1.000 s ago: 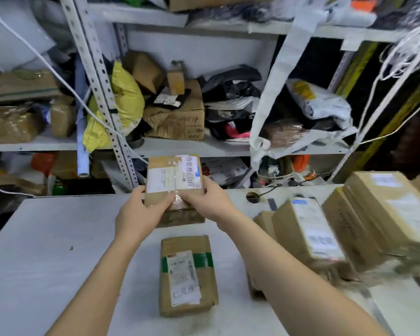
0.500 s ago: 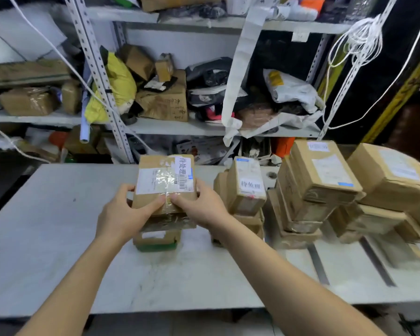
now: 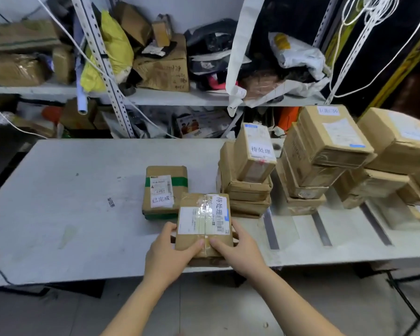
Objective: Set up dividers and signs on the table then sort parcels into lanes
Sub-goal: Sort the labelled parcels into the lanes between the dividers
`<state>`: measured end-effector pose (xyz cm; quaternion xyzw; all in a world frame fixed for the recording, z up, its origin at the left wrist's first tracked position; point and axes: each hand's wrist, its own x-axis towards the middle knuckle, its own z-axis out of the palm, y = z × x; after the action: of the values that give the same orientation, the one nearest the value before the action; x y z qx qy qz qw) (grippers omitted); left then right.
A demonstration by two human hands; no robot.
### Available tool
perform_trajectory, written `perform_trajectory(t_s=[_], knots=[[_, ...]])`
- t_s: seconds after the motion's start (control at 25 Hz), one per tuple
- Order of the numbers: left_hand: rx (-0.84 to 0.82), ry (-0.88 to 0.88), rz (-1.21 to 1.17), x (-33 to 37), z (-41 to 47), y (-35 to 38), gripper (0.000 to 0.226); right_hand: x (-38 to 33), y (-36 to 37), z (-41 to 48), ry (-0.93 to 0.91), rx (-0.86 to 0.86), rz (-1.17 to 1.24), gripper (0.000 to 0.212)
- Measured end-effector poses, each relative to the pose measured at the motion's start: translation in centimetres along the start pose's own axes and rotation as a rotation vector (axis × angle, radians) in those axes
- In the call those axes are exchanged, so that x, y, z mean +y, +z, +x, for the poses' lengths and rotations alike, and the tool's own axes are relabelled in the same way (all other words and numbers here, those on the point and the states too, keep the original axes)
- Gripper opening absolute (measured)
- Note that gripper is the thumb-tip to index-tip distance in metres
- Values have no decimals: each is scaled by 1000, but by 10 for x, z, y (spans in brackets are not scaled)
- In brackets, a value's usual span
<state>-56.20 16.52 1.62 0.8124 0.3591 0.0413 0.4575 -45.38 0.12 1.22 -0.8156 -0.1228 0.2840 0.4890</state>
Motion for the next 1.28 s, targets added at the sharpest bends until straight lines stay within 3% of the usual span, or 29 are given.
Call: perform_trajectory(t_s=[0.08, 0.44, 0.6, 0.72, 0.88, 1.08, 1.28], knots=[[-45, -13, -6, -11, -3, 23, 60, 25, -6, -4, 34, 13, -18, 62], [-200, -20, -9, -14, -5, 110, 59, 84, -46, -8, 177, 73, -12, 45], [-263, -34, -114, -4, -3, 142, 51, 101, -69, 2, 191, 110, -41, 60], [-324, -112, -192, 2, 3, 150, 63, 105, -80, 10, 202, 218, -85, 71], [-327, -209, -127, -3, 19, 122, 88, 77, -55, 16, 46, 445, -283, 55], [-98, -82, 130, -16, 74, 31, 81, 3, 5, 69, -245, 139, -452, 58], [-18, -41, 254, -30, 152, -66, 74, -77, 62, 145, -255, -20, -516, 56]])
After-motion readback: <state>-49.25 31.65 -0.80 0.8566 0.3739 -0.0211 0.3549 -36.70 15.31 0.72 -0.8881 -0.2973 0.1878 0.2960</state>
